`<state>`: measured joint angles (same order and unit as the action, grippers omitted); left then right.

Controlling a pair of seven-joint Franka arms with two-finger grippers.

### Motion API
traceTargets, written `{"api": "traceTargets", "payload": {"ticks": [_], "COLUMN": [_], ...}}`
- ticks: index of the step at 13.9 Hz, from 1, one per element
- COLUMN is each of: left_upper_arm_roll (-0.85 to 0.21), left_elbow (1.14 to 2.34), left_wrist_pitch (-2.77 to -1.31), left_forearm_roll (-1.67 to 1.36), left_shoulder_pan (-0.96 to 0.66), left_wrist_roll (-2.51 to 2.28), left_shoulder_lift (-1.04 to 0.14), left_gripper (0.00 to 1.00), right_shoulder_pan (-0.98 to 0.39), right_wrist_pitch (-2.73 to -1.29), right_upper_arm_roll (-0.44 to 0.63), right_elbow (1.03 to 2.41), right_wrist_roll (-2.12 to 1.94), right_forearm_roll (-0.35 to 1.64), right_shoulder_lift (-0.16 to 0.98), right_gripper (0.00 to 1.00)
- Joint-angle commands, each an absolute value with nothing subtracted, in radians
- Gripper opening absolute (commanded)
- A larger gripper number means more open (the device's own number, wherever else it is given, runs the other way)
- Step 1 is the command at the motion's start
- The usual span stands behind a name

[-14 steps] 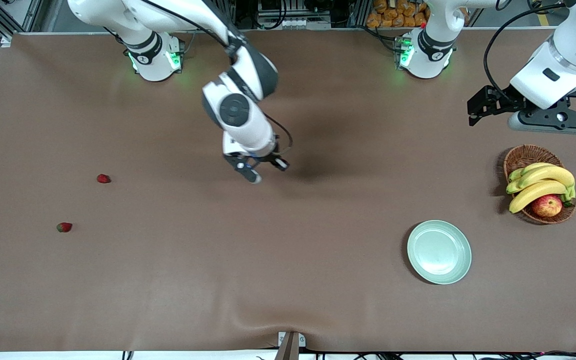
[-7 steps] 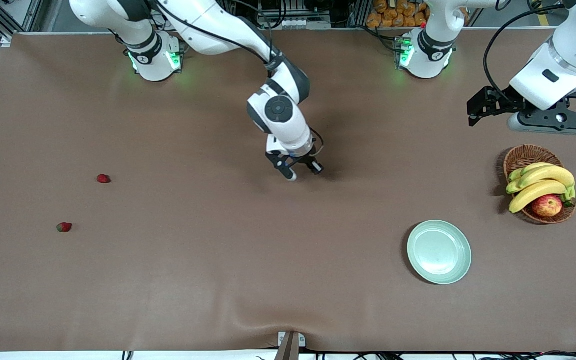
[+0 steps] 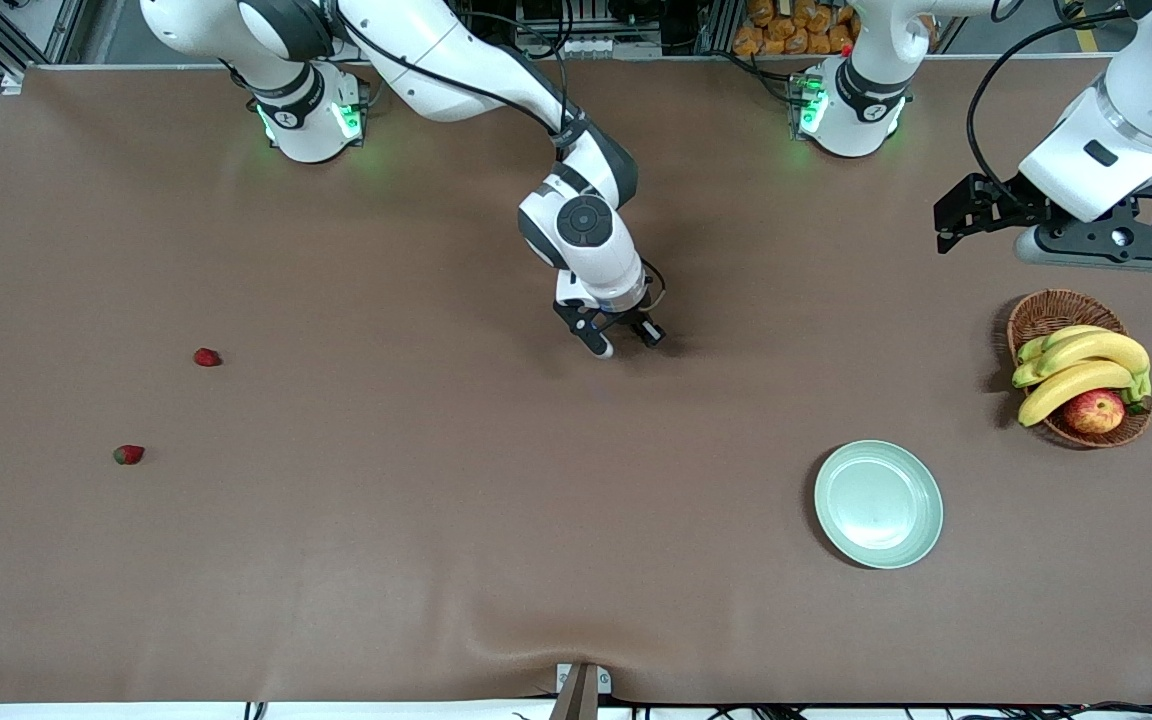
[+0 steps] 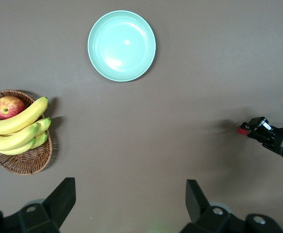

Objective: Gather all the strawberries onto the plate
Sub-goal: 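Carry the strawberry to mid-table and release it with the right gripper, then reach the left gripper to the strawberry while the right gripper reaches another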

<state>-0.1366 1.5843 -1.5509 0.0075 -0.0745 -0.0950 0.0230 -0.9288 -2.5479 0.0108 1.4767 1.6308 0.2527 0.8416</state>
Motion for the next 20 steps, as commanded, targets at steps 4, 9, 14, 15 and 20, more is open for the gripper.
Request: {"api": "traceTargets", "payload": {"ticks": [4, 9, 14, 15, 20], "left_upper_arm_roll": [-0.141, -0.141, -0.164, -0.175, -0.201], "left_elbow": [1.572, 1.572, 1.510, 1.497, 1.531], "left_wrist_pitch": [-1.536, -1.536, -1.569, -1.581, -1.677], "left_forearm_roll": [0.006, 0.006, -0.035, -0.029, 0.009], "left_shoulder_pan": [-0.069, -0.077, -0.133, -0.177, -0.365], "left_wrist_roll": [-0.089, -0.092, -0.116, -0.155, -0.447], "left_shoulder_lift": [0.020, 0.015, -0.125, -0.162, -0.265], "left_gripper": [1.00, 1.00, 1.00, 1.00, 1.00], "right_shoulder_pan": [-0.884, -0.753, -0.642, -0.605, -0.433], "right_wrist_pitch": [-2.269, -2.086, -2.100, -2.097, -2.082], "right_upper_arm_roll": [0.050, 0.072, 0.094, 0.094, 0.100], "right_elbow": [1.364, 1.382, 1.670, 1.730, 1.917], "right_wrist_roll": [1.625, 1.432, 1.101, 1.025, 0.688], "right_forearm_roll": [0.247, 0.249, 0.245, 0.245, 0.241], "right_shoulder_lift": [0.798, 0.675, 0.467, 0.424, 0.270], "right_gripper": [1.00, 1.00, 1.00, 1.00, 1.00]}}
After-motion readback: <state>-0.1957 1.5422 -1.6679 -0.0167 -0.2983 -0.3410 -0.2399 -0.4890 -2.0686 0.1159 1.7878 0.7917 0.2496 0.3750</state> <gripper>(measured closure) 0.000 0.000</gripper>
